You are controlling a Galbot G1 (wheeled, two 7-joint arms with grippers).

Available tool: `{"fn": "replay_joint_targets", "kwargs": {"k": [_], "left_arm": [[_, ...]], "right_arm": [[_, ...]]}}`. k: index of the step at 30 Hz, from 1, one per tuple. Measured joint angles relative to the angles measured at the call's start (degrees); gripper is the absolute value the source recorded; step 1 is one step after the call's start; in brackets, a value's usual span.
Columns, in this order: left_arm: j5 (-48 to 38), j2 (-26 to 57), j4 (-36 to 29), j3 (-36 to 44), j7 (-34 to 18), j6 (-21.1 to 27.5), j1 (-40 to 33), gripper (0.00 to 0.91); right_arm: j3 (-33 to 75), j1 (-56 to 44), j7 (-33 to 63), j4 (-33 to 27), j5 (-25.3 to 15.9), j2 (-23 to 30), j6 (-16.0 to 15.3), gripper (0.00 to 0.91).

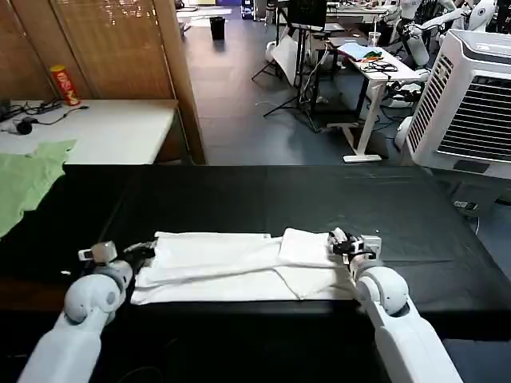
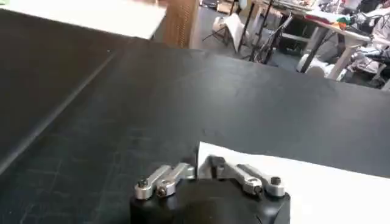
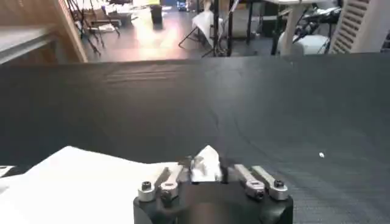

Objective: Fold and organize the clothes.

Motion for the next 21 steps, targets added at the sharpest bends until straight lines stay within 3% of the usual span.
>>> {"fn": "replay_joint_targets", "kwargs": {"k": [4, 5, 6, 14, 21], "left_arm": [[3.57, -0.50, 0.35, 0.70, 0.15, -1.92, -0.79, 0.000], [4.42, -0.69, 0.54, 0.89, 0.33, -2.40, -1.02, 0.332], [5.09, -0.87, 0.66, 1.08, 0.47, -2.66, -1.27, 0.878], [7.75, -1.18, 1.07, 1.72, 1.42, -3.88, -2.88, 0.878], [2.95, 0.48, 0.78, 0.12, 1.96, -3.70, -4.21, 0.878]], "right_arm": [[0.59, -0.23, -0.73, 0.04, -0.09, 0.47, 0.10, 0.049], [0.67, -0.42, -1.26, 0.26, -0.04, 0.38, -0.05, 0.107], [0.78, -0.59, -1.74, 0.50, 0.02, 0.26, -0.23, 0.878], [2.14, -2.79, -4.42, 3.63, 0.11, -1.22, -0.56, 0.878], [3.37, -4.78, -4.54, 6.62, 0.78, -1.88, -0.65, 0.878]]}}
